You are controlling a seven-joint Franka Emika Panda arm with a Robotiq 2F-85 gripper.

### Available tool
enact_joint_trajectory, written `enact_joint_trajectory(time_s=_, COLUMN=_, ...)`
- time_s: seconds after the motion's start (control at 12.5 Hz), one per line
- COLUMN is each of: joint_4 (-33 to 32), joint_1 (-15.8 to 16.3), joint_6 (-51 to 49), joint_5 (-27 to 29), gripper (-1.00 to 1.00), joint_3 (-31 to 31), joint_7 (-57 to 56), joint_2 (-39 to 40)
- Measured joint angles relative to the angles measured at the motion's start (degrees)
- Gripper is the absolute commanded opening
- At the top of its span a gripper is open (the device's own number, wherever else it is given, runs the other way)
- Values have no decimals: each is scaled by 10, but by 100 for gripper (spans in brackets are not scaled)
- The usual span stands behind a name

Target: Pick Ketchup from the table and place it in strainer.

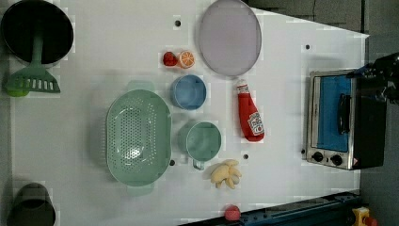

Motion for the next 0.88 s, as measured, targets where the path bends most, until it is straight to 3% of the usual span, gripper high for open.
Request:
enact_joint_trajectory(time_s=0.24, joint_4=-44, joint_1=-35, joint_6=-94, joint_5=8, gripper=100, joint_3=32, joint_7=2, joint_2=-74)
enact_joint_trajectory(time_s=0.56, joint_4=-49, joint_1=-47, joint_6=-70, joint_5=0, gripper=100, joint_3=44, joint_7=-16, joint_2=-113)
enact_joint_trajectory(time_s=0.88, joint_4=-108, joint_1=-51, joint_6=-7, joint_5=4, gripper=100, joint_3=61, joint_7=-151, joint_2=-66)
